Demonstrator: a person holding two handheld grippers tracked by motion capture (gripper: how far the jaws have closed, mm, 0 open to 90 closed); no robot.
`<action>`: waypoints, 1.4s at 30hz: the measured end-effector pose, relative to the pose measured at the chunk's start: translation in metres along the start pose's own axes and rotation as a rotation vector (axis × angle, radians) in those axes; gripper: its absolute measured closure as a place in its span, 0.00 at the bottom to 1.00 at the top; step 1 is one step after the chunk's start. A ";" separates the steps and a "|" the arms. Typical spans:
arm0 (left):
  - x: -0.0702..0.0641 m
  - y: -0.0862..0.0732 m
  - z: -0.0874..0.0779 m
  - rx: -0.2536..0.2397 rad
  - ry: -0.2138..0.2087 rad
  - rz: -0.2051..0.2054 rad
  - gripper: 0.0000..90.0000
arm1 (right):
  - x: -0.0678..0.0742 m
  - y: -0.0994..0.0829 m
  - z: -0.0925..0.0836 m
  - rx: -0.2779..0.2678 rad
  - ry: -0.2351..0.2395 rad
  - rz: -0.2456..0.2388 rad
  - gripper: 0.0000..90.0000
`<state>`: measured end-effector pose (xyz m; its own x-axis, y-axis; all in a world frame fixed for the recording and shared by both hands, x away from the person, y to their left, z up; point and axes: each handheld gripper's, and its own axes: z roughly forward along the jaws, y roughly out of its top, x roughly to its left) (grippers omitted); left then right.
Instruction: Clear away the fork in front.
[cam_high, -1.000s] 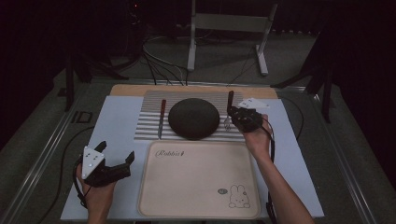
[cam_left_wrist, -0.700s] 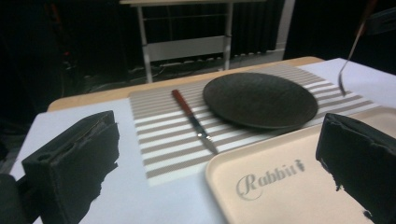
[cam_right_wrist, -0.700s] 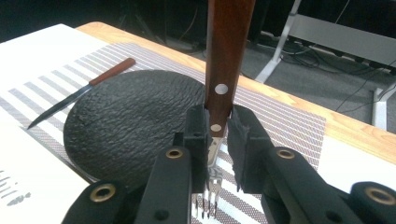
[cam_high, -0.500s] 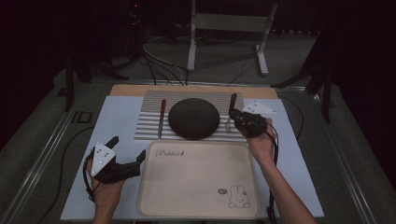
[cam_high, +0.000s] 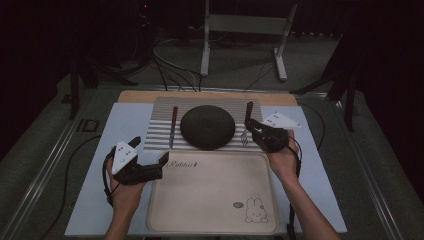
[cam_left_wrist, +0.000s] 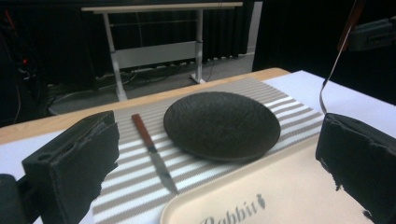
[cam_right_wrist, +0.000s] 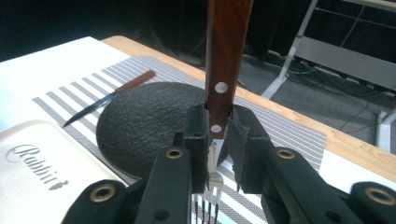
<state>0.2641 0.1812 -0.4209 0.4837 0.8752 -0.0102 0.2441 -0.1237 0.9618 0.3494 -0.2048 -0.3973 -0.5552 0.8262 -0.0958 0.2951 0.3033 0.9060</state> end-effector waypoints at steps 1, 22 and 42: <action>-0.001 0.002 0.002 -0.003 -0.004 0.000 0.00 | 0.001 0.000 -0.001 -0.004 0.002 -0.001 0.86; -0.023 0.045 0.041 -0.027 -0.099 0.040 0.02 | 0.026 0.001 -0.012 -0.048 0.066 -0.008 0.86; -0.065 0.069 0.082 -0.013 -0.218 0.073 0.09 | 0.042 -0.006 -0.008 -0.052 0.112 -0.002 0.86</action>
<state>0.3178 0.0772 -0.3765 0.6706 0.7418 0.0022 0.1916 -0.1761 0.9655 0.3180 -0.1752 -0.4034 -0.6400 0.7665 -0.0531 0.2548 0.2769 0.9265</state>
